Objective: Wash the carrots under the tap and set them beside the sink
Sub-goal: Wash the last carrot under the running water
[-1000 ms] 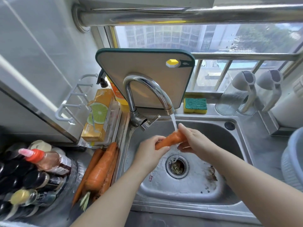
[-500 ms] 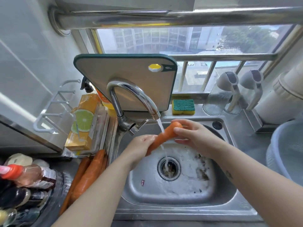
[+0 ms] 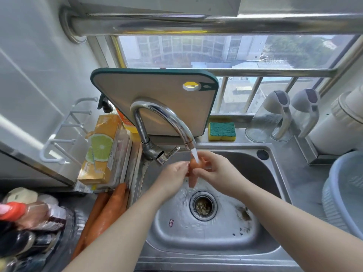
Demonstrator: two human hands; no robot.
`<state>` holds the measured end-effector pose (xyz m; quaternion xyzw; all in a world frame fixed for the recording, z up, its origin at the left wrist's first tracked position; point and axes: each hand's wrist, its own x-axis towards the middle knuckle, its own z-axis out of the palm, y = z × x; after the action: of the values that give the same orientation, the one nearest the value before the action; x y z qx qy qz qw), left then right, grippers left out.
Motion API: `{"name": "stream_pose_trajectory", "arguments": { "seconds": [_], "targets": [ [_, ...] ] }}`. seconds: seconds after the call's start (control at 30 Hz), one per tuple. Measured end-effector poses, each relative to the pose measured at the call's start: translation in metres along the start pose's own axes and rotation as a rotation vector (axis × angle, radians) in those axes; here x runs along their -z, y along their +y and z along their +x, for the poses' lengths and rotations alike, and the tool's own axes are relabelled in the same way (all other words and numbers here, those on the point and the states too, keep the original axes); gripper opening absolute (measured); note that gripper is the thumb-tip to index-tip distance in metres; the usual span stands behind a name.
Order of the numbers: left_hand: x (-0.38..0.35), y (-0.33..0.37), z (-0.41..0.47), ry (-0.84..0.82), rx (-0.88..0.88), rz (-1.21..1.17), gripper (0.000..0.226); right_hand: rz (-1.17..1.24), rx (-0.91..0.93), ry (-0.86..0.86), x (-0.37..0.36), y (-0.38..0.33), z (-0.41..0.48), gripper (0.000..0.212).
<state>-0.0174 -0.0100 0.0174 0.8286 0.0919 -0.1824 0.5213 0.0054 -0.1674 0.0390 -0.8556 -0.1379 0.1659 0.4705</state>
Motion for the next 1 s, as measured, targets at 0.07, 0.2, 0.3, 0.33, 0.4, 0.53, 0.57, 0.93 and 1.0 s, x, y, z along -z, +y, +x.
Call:
{"name": "stream_pose_trajectory", "arguments": {
  "seconds": [0.07,0.2,0.3,0.33,0.4,0.53,0.57,0.93,1.0],
  "targets": [
    [-0.010,-0.002,-0.010,-0.032,-0.003,-0.103,0.039,0.103,-0.036,0.061,-0.001,0.000,-0.001,0.036],
    [-0.023,0.000,-0.027,0.013,-0.066,-0.086,0.032,0.421,-0.107,0.104,-0.003,0.000,-0.002,0.035],
    [-0.024,0.004,-0.036,0.067,-0.118,-0.009,0.034,0.582,-0.218,0.107,-0.009,0.001,-0.004,0.028],
    [-0.022,0.004,-0.039,0.078,-0.122,0.042,0.037,0.594,-0.274,0.095,-0.011,0.002,-0.005,0.024],
    [-0.015,0.000,-0.046,0.090,-0.095,0.185,0.040,0.488,-0.391,0.041,-0.016,0.003,-0.011,0.027],
    [-0.001,-0.019,-0.070,0.151,-0.030,0.454,0.036,-0.031,-0.381,-0.131,-0.032,0.005,-0.021,0.025],
    [0.004,-0.025,-0.076,0.200,-0.018,0.493,0.037,-0.129,-0.338,-0.140,-0.037,0.003,-0.022,0.026],
    [0.088,-0.081,-0.140,0.630,0.230,0.382,0.038,-0.167,-0.219,-0.247,-0.086,-0.043,-0.020,0.023],
    [0.096,-0.095,-0.140,0.616,0.325,0.410,0.039,-0.173,-0.206,-0.272,-0.092,-0.047,-0.020,0.022]
  ]
}}
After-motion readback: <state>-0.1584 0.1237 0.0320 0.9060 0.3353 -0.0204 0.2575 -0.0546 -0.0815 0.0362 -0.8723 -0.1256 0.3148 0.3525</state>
